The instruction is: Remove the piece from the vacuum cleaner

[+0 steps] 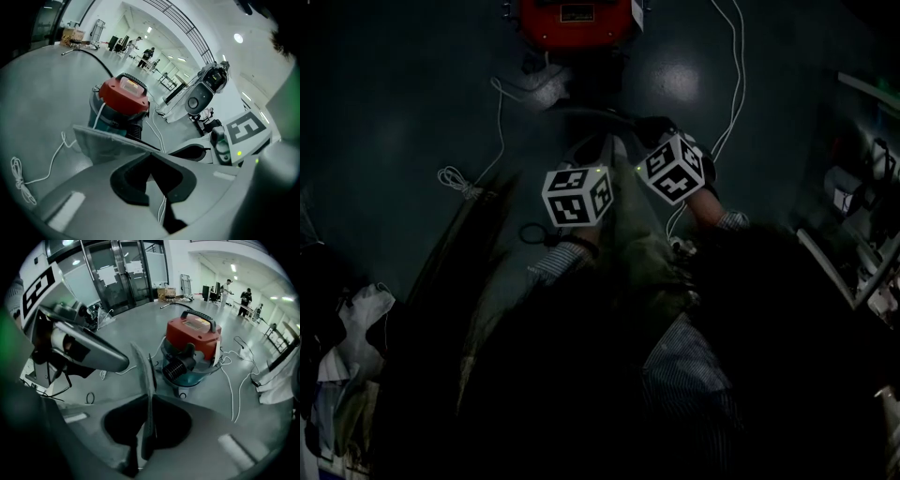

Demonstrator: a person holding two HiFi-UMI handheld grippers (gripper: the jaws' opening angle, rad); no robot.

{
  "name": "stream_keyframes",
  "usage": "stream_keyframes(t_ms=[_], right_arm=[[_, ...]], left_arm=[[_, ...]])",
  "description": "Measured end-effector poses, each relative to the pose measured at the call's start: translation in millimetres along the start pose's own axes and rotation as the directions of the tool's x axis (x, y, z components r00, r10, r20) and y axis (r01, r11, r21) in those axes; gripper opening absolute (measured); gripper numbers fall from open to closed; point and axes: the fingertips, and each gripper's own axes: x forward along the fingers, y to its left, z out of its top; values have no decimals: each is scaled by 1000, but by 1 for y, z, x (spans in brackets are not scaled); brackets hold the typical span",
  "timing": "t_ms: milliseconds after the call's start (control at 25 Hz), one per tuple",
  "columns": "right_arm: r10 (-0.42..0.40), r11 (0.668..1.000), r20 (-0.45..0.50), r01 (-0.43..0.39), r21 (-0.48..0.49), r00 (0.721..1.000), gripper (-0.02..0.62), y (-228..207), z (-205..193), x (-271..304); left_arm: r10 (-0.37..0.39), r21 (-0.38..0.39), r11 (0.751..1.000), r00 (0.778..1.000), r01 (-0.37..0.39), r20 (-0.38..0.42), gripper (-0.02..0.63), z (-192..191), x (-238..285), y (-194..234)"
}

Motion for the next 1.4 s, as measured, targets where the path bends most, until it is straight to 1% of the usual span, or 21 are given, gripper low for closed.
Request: stream_keyframes(t_ms=[80, 160, 280, 360, 520, 640, 760, 840, 920, 1000, 1120, 1160, 1240, 1320, 1400], right_arm=[[24, 999, 13, -24, 26, 1000, 20, 1, 6, -14], [47, 996, 40, -50, 79, 998, 20, 4, 16, -32], [72, 984, 104, -87, 154, 992, 20, 15, 36, -70], [83, 977, 136, -108, 184, 987, 20, 28, 48, -100], [52, 980, 181, -85, 182, 982, 20, 44, 75, -166], [19, 982, 239, -63, 180, 971, 20, 44, 103, -215], [-15, 976, 300, -52, 214, 954, 20, 45, 120, -260], [-30, 972, 357, -56, 227, 934, 20, 43, 134, -289], [-40, 969, 422, -68, 238, 906, 20, 43, 151, -317], [-41, 965, 470, -86, 247, 882, 20, 50, 163, -342], [-43, 967, 528, -99, 237, 848, 20, 58, 181, -373], [-47, 966, 550, -102, 237, 834, 20, 57, 187, -382], [-58, 962, 582, -110, 248, 811, 20, 57, 191, -398], [-73, 958, 604, -113, 265, 794, 20, 58, 189, -411], [-93, 953, 622, -111, 281, 777, 20, 56, 188, -420]], left_arm=[[-6, -11, 1000, 1000, 6, -6, 8, 3, -6, -6], [-15, -5, 1000, 1000, 15, -7, 8, 11, -15, -16], [-38, 37, 999, 999, 38, 1, 8, 29, -39, -37], [-40, 60, 997, 999, 40, 1, 8, 37, -64, -49], [-37, 60, 998, 999, 35, 29, 8, 60, -117, -74], [-60, 115, 992, 995, 50, 80, 8, 98, -150, -100], [-93, 164, 984, 988, 72, 126, 8, 128, -184, -131], [-115, 194, 978, 980, 82, 164, 8, 149, -203, -149], [-140, 224, 970, 969, 92, 205, 8, 168, -222, -166], [-159, 253, 963, 959, 98, 234, 8, 179, -240, -183], [-169, 299, 951, 946, 82, 278, 8, 195, -261, -203], [-171, 303, 950, 939, 76, 299, 8, 202, -267, -209], [-176, 287, 955, 924, 77, 339, 8, 208, -277, -218], [-178, 269, 960, 914, 80, 365, 8, 206, -286, -226], [-174, 267, 961, 907, 71, 384, 8, 205, -292, -229]])
